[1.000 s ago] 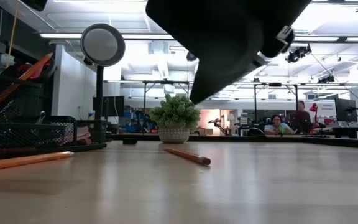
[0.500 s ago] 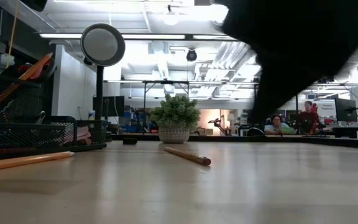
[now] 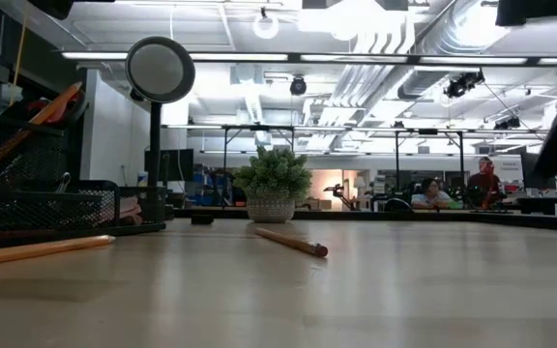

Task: Pick and place office supplies into organizer
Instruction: Put the right orange pencil into the desk organizer

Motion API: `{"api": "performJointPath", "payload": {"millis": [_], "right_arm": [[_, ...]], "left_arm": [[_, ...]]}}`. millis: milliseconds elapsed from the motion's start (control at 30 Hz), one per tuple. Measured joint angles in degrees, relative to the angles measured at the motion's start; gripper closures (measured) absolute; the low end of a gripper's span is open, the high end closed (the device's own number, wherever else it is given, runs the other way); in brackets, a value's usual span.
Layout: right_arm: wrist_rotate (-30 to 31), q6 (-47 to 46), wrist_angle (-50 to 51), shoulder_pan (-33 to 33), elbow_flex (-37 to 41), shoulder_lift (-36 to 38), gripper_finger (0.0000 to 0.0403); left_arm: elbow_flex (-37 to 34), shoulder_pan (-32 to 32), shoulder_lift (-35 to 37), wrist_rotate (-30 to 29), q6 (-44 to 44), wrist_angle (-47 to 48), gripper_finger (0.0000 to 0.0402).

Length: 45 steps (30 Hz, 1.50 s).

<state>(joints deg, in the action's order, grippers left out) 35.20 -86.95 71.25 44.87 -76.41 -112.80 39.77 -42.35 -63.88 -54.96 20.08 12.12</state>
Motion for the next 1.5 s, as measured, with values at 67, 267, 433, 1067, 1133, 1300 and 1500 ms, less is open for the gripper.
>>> {"api": "performJointPath", "payload": {"millis": [67, 267, 433, 1067, 1133, 1300, 1500], "right_arm": [[2.43, 2.07, -16.91, -0.61, 10.01, 6.30, 0.0403], [14.92, 15.06, -76.20, -0.27, 31.23, 13.10, 0.0403], [23.73, 22.69, -89.08, 0.56, 29.15, 7.74, 0.0403], [13.35, 15.44, -47.90, -4.01, -1.06, -6.46, 0.0402], [10.93, 13.78, -47.68, -4.24, -0.10, -6.50, 0.0399], [7.45, 11.84, -52.17, -4.77, 2.65, -6.52, 0.0360], [9.76, 13.02, -53.56, -4.83, 3.42, -6.52, 0.0281]], "left_arm": [[0.00, 0.00, 0.00, -0.02, 0.53, 0.02, 0.0277], [0.00, -0.02, 0.00, 0.46, 1.42, 0.04, 0.0277], [0.00, 0.01, 0.00, 0.07, 1.40, 0.07, 0.0277], [0.00, -0.02, 0.00, 0.31, 2.27, 0.50, 0.0277], [0.00, 0.00, 0.00, 0.31, 2.29, 0.50, 0.0277], [0.00, -0.01, 0.00, 0.30, 2.29, 0.48, 0.0277], [0.00, -0.02, 0.00, 0.28, 2.29, 0.48, 0.0277]]}}
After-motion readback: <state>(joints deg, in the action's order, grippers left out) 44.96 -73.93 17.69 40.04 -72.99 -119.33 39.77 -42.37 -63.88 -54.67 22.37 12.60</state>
